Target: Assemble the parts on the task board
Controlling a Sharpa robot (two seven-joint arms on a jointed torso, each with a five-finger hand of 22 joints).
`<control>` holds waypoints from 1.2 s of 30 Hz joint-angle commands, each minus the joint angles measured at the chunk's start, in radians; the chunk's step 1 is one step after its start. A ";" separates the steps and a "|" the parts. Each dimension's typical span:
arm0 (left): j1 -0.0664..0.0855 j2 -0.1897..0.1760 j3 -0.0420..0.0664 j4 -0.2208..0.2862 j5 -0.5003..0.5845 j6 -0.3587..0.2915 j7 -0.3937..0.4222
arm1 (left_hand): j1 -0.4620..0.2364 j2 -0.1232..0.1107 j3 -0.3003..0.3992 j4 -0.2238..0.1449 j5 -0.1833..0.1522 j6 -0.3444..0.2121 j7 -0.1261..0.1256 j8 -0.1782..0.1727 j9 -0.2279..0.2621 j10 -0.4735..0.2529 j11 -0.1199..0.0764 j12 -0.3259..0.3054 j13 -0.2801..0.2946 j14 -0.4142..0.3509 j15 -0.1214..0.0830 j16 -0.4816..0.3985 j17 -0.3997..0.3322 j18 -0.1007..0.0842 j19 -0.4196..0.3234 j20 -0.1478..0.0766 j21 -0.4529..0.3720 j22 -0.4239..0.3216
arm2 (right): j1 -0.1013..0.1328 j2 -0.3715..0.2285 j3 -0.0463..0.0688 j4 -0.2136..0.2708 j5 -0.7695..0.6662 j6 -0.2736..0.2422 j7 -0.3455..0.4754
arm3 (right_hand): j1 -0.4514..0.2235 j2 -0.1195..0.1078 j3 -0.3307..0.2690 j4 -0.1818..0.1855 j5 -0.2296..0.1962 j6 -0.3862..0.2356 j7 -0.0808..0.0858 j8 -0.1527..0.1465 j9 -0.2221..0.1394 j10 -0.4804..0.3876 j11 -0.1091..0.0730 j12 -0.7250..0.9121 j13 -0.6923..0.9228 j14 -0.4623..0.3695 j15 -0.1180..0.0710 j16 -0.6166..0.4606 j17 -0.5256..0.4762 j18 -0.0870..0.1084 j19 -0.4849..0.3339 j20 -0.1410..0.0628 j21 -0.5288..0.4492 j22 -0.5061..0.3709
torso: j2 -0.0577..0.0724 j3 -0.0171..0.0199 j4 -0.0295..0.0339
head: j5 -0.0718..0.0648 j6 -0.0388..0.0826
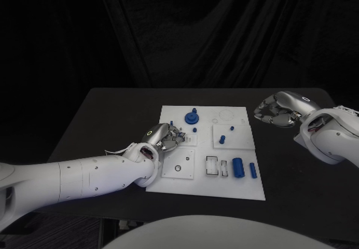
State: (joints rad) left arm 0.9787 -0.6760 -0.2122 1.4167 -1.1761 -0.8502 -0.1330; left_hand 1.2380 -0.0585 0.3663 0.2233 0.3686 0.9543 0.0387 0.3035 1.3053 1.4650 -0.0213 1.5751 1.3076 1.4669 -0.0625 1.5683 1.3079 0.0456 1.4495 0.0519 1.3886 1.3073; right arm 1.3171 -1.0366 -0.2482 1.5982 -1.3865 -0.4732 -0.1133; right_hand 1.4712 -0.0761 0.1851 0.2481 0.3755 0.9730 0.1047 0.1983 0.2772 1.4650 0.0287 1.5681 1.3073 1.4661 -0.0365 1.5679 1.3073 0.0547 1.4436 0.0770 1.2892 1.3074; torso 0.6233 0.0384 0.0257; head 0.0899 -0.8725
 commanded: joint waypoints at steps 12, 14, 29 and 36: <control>-0.010 0.006 0.001 -0.009 0.001 0.003 0.014 | -0.015 0.002 -0.004 0.029 -0.067 -0.015 0.001 0.013 0.017 0.106 -0.003 -0.004 0.263 0.104 -0.005 0.003 0.263 0.003 0.001 -0.007 0.000 0.198 | -0.003 -0.001 0.001 0.000 -0.003 0.005 -0.015 | 0.010 0.001 -0.002 -0.007 0.004 -0.003 0.004 -0.004 -0.002 0.099 0.002 -0.003 0.256 0.105 0.003 0.003 0.263 0.010 -0.007 -0.001 -0.003 0.178 | 0.000 -0.0009 -0.0002 | 0.000 0.000; -0.010 0.005 0.001 -0.010 0.001 0.007 0.011 | -0.019 0.002 -0.007 0.034 -0.075 -0.016 0.002 0.014 0.018 0.106 -0.002 -0.004 0.263 0.104 -0.004 0.003 0.263 0.003 0.001 -0.006 0.000 0.198 | -0.003 0.000 0.001 0.000 -0.003 0.006 -0.015 | 0.011 0.000 -0.001 -0.008 0.004 -0.003 0.004 -0.004 -0.002 0.099 0.002 -0.004 0.256 0.105 0.003 0.003 0.263 0.010 -0.007 -0.001 -0.005 0.177 | 0.000 -0.0008 -0.0002 | 0.001 0.000; -0.013 -0.006 0.001 -0.001 0.001 0.024 0.010 | -0.054 -0.001 -0.041 0.066 -0.099 -0.023 0.008 0.013 0.016 0.106 0.003 -0.004 0.263 0.104 0.000 0.003 0.263 0.004 -0.002 -0.002 -0.004 0.198 | -0.005 0.000 0.001 -0.001 -0.003 0.008 -0.014 | 0.012 0.000 -0.001 -0.008 0.003 -0.003 0.004 -0.004 -0.002 0.099 0.002 -0.004 0.256 0.105 0.003 0.003 0.263 0.010 -0.007 -0.001 -0.003 0.178 | 0.000 -0.0006 0.0001 | 0.002 0.000; -0.014 -0.010 0.001 0.003 0.001 0.037 0.009 | -0.085 0.004 -0.065 0.069 -0.100 -0.026 0.012 0.008 0.011 0.106 0.007 -0.004 0.263 0.104 0.004 0.003 0.263 0.004 -0.003 0.001 -0.006 0.197 | -0.006 0.000 0.001 -0.001 -0.003 0.007 -0.014 | 0.013 -0.001 -0.001 -0.009 0.003 -0.003 0.004 -0.003 -0.002 0.099 0.002 -0.003 0.256 0.105 0.003 0.003 0.263 0.010 -0.008 -0.001 -0.005 0.177 | 0.000 -0.0010 0.0001 | 0.003 0.000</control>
State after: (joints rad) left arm 0.9678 -0.6862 -0.2106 1.4174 -1.1775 -0.8387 -0.1304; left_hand 1.1599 -0.0543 0.3065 0.2937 0.2718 0.9289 0.0463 0.3175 1.3105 1.4649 -0.0212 1.5751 1.3076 1.4669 -0.0625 1.5683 1.3076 0.0457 1.4495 0.0519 1.3886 1.3080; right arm 1.3140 -1.0363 -0.2482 1.5967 -1.3864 -0.4698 -0.1136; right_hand 1.4753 -0.0803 0.1822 0.2453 0.3755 0.9730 0.1047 0.1983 0.2765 1.4650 0.0287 1.5682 1.3073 1.4661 -0.0365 1.5679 1.3073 0.0546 1.4437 0.0769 1.2893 1.3080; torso 0.6234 0.0374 0.0257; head 0.0926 -0.8725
